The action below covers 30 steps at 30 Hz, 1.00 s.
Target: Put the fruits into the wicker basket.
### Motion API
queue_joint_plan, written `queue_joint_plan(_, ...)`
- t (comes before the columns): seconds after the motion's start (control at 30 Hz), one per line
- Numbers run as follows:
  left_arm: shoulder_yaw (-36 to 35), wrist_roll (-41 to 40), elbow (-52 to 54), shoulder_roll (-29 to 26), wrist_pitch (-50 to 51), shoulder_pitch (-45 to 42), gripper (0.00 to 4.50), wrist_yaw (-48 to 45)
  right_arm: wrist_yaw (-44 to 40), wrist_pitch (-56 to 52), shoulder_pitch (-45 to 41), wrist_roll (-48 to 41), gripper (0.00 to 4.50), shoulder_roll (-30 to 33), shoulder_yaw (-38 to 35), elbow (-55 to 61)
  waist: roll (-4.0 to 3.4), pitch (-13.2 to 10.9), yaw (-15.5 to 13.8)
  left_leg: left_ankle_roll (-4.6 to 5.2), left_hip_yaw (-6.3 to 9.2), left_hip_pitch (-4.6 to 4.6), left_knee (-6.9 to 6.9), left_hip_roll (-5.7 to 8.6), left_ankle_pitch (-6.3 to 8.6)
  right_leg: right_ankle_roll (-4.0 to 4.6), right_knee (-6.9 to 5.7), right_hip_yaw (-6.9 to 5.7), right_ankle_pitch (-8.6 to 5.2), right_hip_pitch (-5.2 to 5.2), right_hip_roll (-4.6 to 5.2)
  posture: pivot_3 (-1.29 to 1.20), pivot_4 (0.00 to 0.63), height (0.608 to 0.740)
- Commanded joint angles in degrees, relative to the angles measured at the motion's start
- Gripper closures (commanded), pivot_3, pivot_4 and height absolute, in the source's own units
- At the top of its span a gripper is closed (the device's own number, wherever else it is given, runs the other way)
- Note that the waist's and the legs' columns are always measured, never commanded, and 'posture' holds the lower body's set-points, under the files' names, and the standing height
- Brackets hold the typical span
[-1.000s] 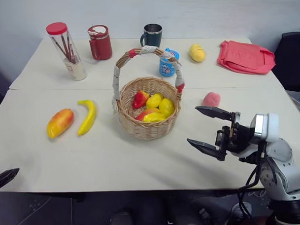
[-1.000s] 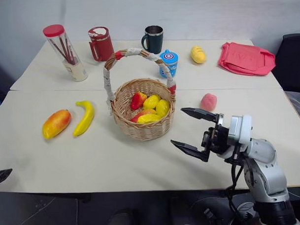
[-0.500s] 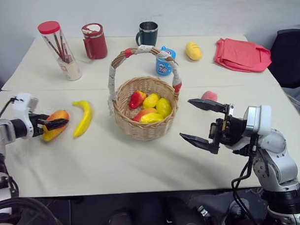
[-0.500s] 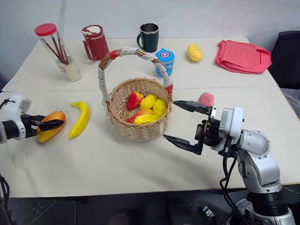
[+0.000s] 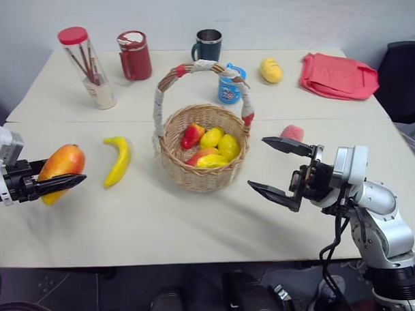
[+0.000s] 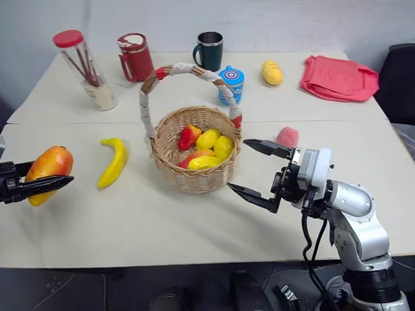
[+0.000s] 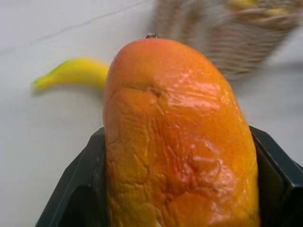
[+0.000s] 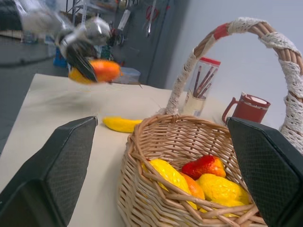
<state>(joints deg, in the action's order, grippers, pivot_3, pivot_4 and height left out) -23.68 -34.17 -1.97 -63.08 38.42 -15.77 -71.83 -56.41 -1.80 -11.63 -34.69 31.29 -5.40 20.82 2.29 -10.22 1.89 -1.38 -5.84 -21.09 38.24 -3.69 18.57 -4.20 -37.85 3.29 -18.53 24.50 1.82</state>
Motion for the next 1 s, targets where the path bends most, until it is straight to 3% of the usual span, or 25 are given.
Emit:
queue_joint_plan(0.03, 6.54, -3.11, 14.88, 11.32, 5.35, -8.21, 1.47, 15.83, 1.59, -0.13, 0.55, 0.35, 0.00, 1.61, -3.28, 0.94, -0.25, 0.00, -1.47, 0.12, 0.13, 0.00, 0.02, 0.11, -0.02, -0.10, 0.05, -0.06, 0.06, -0.13, 0.05, 0.00, 0.150, 0.740)
queue_joint_plan(0.1, 12.96, -3.05, 19.66, 22.13, 11.27, -13.99, 1.47, 26.82, 2.16, -0.05, 1.18, 1.11, 0.00, 1.92, -3.91, 0.56, -0.15, 0.04, -1.93, 0.29, 0.22, -0.08, 0.18, 0.26, -0.06, -0.33, 0.06, 0.01, 0.21, -0.19, -0.03, 0.00, 0.150, 0.740)
queue_joint_plan(0.23, 19.05, -0.48, 22.10, 35.61, 17.99, -20.64, 1.47, 41.46, 2.98, 0.16, 2.73, 1.83, 0.00, 2.31, -5.06, 0.92, -0.08, 0.07, -1.59, 0.37, 0.25, -0.21, 0.79, 0.12, 0.12, -0.46, 0.08, 0.09, 0.29, -0.32, -0.22, 0.00, 0.150, 0.740)
queue_joint_plan(0.33, 20.31, 1.26, 21.37, 40.15, 18.96, -22.87, 1.47, 47.00, 3.81, 0.35, 3.96, 1.97, 0.00, 2.03, -5.42, 1.79, -0.09, 0.07, -0.47, 0.17, 0.21, -0.15, 0.75, 0.09, 0.16, -0.45, 0.08, 0.20, 0.29, -0.20, -0.36, 0.00, 0.150, 0.740)
queue_joint_plan(0.43, 22.72, 2.71, 20.28, 41.19, 18.35, -24.02, 1.47, 47.96, 4.71, 0.65, 5.07, 2.17, 0.00, 1.27, -5.23, 2.62, -0.12, 0.07, 0.06, -0.11, 0.37, -0.08, 0.65, 0.09, 0.04, -0.42, 0.01, 0.32, 0.27, -0.11, -0.48, 0.00, 0.150, 0.740)
queue_joint_plan(0.47, 23.17, 2.65, 19.96, 41.53, 17.92, -24.32, 0.76, 47.64, 4.94, 0.84, 5.40, 2.27, 0.00, 1.03, -5.10, 2.85, -0.12, 0.07, -0.03, -0.15, 0.38, -0.08, 0.65, 0.09, 0.02, -0.41, -0.01, 0.35, 0.26, -0.10, -0.48, 0.00, 0.150, 0.740)
queue_joint_plan(0.53, 23.58, 2.62, 19.72, 42.11, 16.94, -24.76, 0.22, 47.11, 5.24, 1.26, 5.97, 2.46, 0.00, 0.66, -4.91, 3.14, -0.12, 0.07, -0.25, -0.17, 0.44, -0.10, 0.68, 0.10, 0.01, -0.40, -0.02, 0.35, 0.26, -0.10, -0.46, 0.00, 0.150, 0.740)
queue_joint_plan(0.63, 25.29, 5.30, 20.89, 39.50, 9.79, -25.01, 0.02, 42.63, 5.24, 1.90, 6.53, 2.78, 0.00, 0.25, -4.91, 3.06, -0.12, 0.07, -0.33, -0.15, 0.43, -0.12, 0.71, 0.16, 0.01, -0.40, -0.01, 0.33, 0.26, -0.10, -0.42, 0.00, 0.150, 0.740)
queue_joint_plan(0.77, 24.90, 7.78, 23.03, 29.79, 0.86, -21.67, 0.02, 32.35, 4.24, 2.90, 6.68, 2.82, 0.00, 0.01, -4.62, 2.20, -0.18, 0.04, -0.06, -0.19, 0.34, -0.08, 0.66, 0.13, 0.02, -0.37, 0.00, 0.28, 0.24, -0.08, -0.49, 0.00, 0.150, 0.740)
queue_joint_plan(0.87, 18.81, 5.86, 23.63, 22.34, -7.90, -13.69, 0.02, 21.56, 2.59, 3.69, 6.20, 2.47, 0.00, 0.19, -4.36, 0.98, -0.29, 0.02, 0.24, -0.22, 0.23, 0.04, 0.56, 0.08, 0.03, -0.33, 0.00, 0.28, 0.22, -0.08, -0.50, 0.00, 0.150, 0.740)
queue_joint_plan(1.0, 3.56, 6.03, 20.19, 13.69, -13.75, 4.13, 0.02, 13.71, -1.88, 3.64, 5.88, 0.38, 0.00, 1.22, -4.30, 0.04, -0.32, -0.02, 0.95, -0.22, 0.30, -0.01, 0.54, 0.00, 0.03, -0.20, -0.01, 0.26, 0.14, -0.05, -0.45, 0.00, 0.150, 0.740)
